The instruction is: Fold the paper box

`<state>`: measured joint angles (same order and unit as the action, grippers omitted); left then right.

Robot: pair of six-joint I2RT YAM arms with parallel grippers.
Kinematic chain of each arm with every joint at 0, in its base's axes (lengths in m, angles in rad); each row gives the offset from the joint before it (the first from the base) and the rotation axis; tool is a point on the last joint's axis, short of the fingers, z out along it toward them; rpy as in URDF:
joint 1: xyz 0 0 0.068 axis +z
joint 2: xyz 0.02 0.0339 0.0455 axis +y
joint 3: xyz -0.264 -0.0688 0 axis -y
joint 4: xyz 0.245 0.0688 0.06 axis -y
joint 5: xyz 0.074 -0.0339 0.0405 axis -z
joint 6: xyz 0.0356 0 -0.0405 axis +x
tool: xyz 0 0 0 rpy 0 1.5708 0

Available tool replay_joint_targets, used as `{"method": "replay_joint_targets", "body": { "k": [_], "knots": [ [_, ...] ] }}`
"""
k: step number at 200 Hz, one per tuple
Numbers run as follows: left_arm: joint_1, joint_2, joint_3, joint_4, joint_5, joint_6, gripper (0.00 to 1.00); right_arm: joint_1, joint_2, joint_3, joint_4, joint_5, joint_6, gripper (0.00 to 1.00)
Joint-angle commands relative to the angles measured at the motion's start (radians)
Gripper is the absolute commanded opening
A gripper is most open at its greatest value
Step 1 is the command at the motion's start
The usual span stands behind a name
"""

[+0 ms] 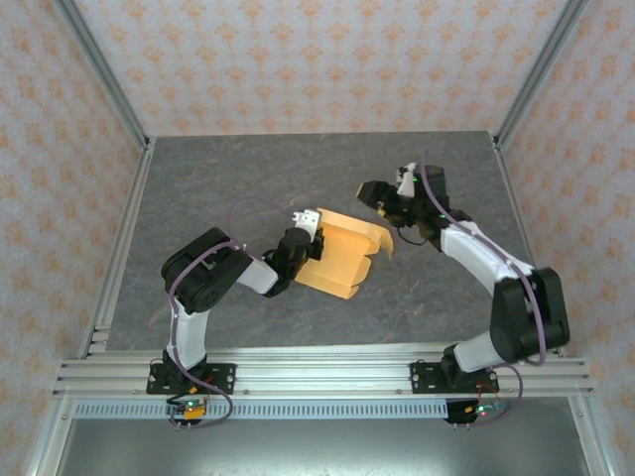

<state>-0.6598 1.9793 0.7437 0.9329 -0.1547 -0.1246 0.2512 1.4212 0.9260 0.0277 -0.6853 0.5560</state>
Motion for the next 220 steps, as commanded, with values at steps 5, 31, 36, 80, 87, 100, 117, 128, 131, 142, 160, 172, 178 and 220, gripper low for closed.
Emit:
{"method": "replay_joint_targets", "body": {
  "k": [5, 31, 36, 80, 87, 100, 117, 128, 131, 142, 160, 172, 178, 220],
  "knots": [
    [0.025, -0.038, -0.046, -0.024, -0.054, -0.044, 0.00, -0.024, -0.146, -0.141, 0.129, 0.227, -0.150, 0.84],
    [0.044, -0.063, -0.077, -0.024, -0.062, -0.046, 0.00, -0.031, -0.232, -0.249, 0.123, 0.433, -0.386, 0.82],
    [0.047, -0.063, -0.084, -0.025, -0.058, -0.048, 0.00, -0.037, -0.261, -0.257, 0.110, 0.440, -0.425, 0.79],
    [0.069, -0.124, -0.119, -0.050, -0.033, -0.056, 0.00, -0.049, -0.193, -0.304, 0.115, 0.271, -0.541, 0.70],
    [0.071, -0.130, -0.121, -0.052, -0.016, -0.055, 0.00, -0.048, -0.178, -0.316, 0.136, 0.250, -0.548, 0.70],
    [0.073, -0.135, -0.115, -0.073, 0.013, -0.040, 0.00, -0.038, -0.156, -0.288, 0.120, 0.192, -0.614, 0.67],
    [0.077, -0.126, -0.102, -0.091, 0.046, -0.041, 0.00, -0.021, -0.116, -0.254, 0.100, 0.160, -0.660, 0.62],
    [0.088, -0.117, -0.104, -0.077, 0.078, -0.069, 0.00, -0.009, -0.104, -0.240, 0.074, 0.127, -0.688, 0.59],
    [0.091, -0.116, -0.107, -0.072, 0.085, -0.077, 0.00, -0.005, -0.105, -0.240, 0.069, 0.119, -0.698, 0.58],
    [0.100, -0.116, -0.113, -0.054, 0.106, -0.092, 0.00, 0.010, -0.112, -0.246, 0.072, 0.099, -0.726, 0.57],
    [0.116, -0.110, -0.118, -0.042, 0.139, -0.127, 0.00, 0.026, -0.091, -0.220, 0.044, 0.086, -0.746, 0.55],
    [0.138, -0.094, -0.128, 0.005, 0.189, -0.168, 0.00, 0.035, -0.063, -0.184, -0.006, 0.067, -0.744, 0.53],
    [0.147, -0.087, -0.133, 0.029, 0.213, -0.186, 0.00, 0.044, -0.051, -0.170, -0.019, 0.041, -0.750, 0.53],
    [0.157, -0.089, -0.134, 0.027, 0.232, -0.215, 0.00, 0.107, -0.012, -0.139, 0.064, 0.007, -0.724, 0.54]
  ]
}}
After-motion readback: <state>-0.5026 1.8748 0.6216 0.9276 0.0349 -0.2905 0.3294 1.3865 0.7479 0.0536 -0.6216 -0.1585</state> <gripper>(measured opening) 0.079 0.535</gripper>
